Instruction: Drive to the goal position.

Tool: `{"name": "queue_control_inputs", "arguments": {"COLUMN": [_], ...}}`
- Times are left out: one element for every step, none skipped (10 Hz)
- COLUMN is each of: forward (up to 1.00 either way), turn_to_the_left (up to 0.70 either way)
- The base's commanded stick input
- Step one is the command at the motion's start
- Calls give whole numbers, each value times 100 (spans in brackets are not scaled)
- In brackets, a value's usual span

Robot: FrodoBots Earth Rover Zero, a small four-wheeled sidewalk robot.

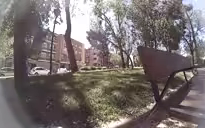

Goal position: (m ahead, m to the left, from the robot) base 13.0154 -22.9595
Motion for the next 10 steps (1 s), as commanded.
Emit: {"name": "queue_control_inputs", "arguments": {"forward": [-42, -69, -70, -70, -70, -70, -70, -70, -70, -70], "turn_to_the_left": [0, 0, 0, 0, 0, 0, 0, 0, 0, 0]}}
